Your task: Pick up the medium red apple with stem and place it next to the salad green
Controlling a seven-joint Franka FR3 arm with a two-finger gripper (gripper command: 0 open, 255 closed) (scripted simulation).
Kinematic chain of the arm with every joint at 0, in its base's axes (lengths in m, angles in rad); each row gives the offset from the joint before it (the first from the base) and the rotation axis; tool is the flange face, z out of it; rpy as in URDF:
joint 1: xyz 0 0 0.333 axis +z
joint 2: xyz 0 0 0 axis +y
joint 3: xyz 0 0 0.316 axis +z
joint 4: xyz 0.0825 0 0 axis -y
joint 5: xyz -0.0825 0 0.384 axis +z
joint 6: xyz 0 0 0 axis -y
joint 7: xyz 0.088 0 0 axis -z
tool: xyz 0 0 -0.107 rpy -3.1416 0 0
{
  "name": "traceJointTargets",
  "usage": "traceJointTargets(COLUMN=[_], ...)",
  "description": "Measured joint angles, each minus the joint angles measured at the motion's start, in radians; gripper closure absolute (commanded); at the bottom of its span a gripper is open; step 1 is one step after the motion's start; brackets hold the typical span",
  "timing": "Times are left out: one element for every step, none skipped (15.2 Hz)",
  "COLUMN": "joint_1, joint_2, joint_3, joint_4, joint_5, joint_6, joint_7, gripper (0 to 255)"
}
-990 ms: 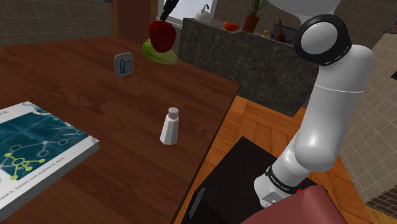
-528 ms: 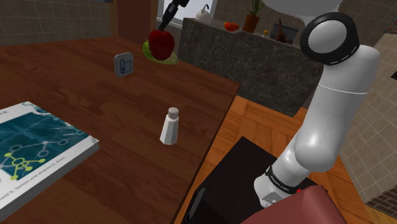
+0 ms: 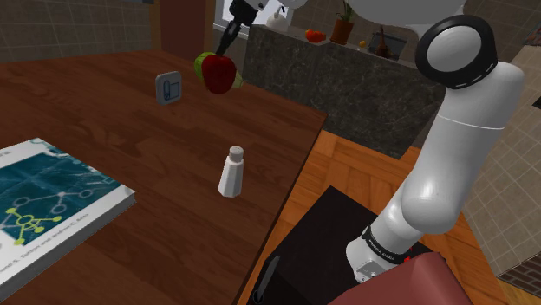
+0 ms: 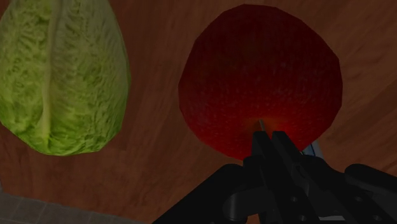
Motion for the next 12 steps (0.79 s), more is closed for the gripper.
traceJointTargets(joint_1=[0.0,0.0,0.0,-0.001,0.0,0.0,0.0,0.001,0.001,0.001,0.001,0.001], joint_2=[-0.004,-0.006,-0.006,-0.004,-0.007,-0.008,-0.008,-0.008,-0.008,-0.008,-0.008,-0.008], joint_3=[0.0,0.001,0.001,0.0,0.001,0.001,0.002,0.002,0.002,0.002,0.002,0.002], joint_4=[-0.02,-0.036,-0.048,-0.058,-0.076,-0.092,-0.101,-0.106,-0.108,-0.108,-0.108,-0.109], joint_5=[0.002,0.003,0.004,0.006,0.008,0.009,0.01,0.01,0.011,0.011,0.011,0.011], joint_6=[0.015,0.03,0.041,0.053,0.068,0.083,0.091,0.096,0.098,0.099,0.099,0.099], joint_7=[-0.003,-0.006,-0.009,-0.013,-0.015,-0.018,-0.02,-0.02,-0.021,-0.021,-0.021,-0.021], gripper=[255,255,255,255,255,255,255,255,255,255,255,255])
